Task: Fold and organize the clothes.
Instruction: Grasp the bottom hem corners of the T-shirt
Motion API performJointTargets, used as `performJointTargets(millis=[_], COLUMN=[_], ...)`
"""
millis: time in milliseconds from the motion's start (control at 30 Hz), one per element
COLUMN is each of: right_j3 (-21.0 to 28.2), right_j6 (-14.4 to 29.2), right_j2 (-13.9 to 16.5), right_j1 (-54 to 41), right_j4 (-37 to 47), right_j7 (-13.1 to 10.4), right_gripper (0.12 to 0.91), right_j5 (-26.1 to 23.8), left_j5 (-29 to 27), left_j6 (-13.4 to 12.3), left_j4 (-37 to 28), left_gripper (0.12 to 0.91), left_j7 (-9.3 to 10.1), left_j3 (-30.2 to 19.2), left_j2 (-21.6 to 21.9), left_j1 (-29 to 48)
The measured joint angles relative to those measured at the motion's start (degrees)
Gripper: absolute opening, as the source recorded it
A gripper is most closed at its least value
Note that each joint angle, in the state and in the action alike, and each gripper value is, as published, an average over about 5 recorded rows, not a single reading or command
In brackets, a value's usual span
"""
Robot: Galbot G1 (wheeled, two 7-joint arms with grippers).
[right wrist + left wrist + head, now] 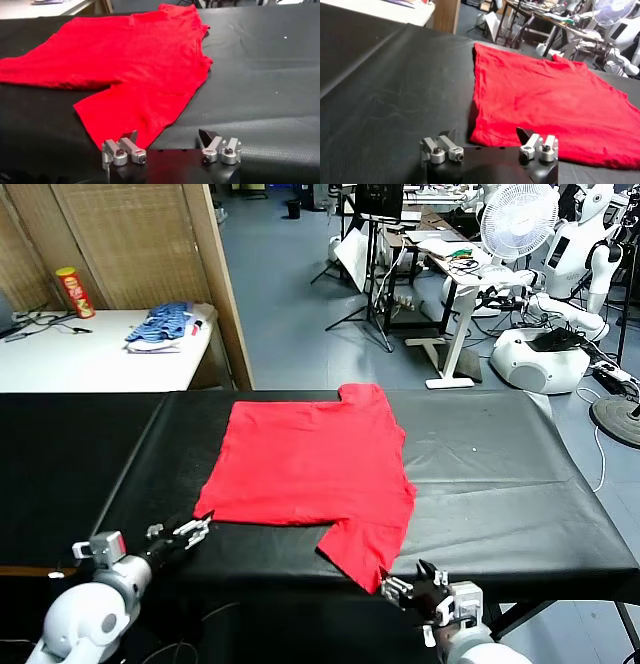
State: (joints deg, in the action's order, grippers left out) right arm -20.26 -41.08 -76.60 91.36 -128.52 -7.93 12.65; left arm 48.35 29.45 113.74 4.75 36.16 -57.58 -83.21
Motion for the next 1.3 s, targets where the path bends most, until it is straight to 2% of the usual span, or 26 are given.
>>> performJointTargets(millis=[100, 233, 300, 367, 467, 600, 667, 800, 867, 1000, 1100, 1300], right_j3=[0.3, 0.8, 1.1, 1.4, 1.7, 1.7, 1.3, -0.2, -1.2, -3.3, -5.0, -8.7], right_j6=[0.3, 0.5, 0.5, 0.5, 0.5, 0.3, 0.1, -0.8, -1.1, -1.4, -0.6, 4.9], right_j2=[-0.2, -0.8, -1.1, -1.4, -1.8, -2.2, -2.2, -1.6, -1.1, -0.1, 0.6, 2.3], right_j1=[-0.2, -0.2, -0.1, -0.1, -0.1, 0.4, 0.9, 2.6, 3.9, 6.6, 7.8, 5.3], right_j4=[0.4, 1.2, 1.6, 1.9, 2.1, 1.7, 1.2, -0.7, -2.1, -5.4, -7.2, -5.7], right_j7=[-0.2, -0.8, -1.1, -1.4, -1.8, -2.1, -2.2, -2.9, -3.2, -3.6, -3.0, -0.6], right_gripper=[0.767, 0.706, 0.646, 0.546, 0.382, 0.180, 0.129, 0.122, 0.122, 0.122, 0.122, 0.122], right_j5=[-0.1, -0.2, -0.3, -0.3, -0.3, -0.1, 0.0, 0.1, 0.1, 0.1, 0.6, 4.2], left_j5=[-0.3, -0.7, -0.7, -0.8, -0.8, -1.1, -1.3, -1.4, -1.7, -1.9, -1.6, -0.1], left_j6=[0.2, -0.8, -1.2, -1.5, -1.9, -2.7, -3.1, -3.0, -2.8, -2.1, -1.5, -1.4], left_j4=[-0.5, -2.0, -2.8, -3.5, -3.9, -4.0, -4.0, -3.3, -2.6, -0.3, 2.4, 8.6], left_gripper=[0.798, 0.798, 0.797, 0.788, 0.703, 0.498, 0.397, 0.188, 0.134, 0.125, 0.125, 0.125], left_j7=[-0.07, 0.07, 0.07, -0.04, -0.52, -1.32, -1.58, -1.55, -1.21, 0.12, 1.09, 2.40], left_j3=[-0.1, -0.5, -0.7, -0.7, -0.9, -1.2, -1.2, -1.3, -1.1, -0.4, 0.2, 1.4], left_j2=[-0.2, -0.5, -0.5, -0.5, -0.6, -0.7, -0.8, -1.0, -1.2, -1.8, -2.0, -2.3], left_j1=[0.5, 1.6, 2.0, 2.3, 2.3, 2.1, 2.0, 1.7, 1.2, -0.4, -2.4, -6.8])
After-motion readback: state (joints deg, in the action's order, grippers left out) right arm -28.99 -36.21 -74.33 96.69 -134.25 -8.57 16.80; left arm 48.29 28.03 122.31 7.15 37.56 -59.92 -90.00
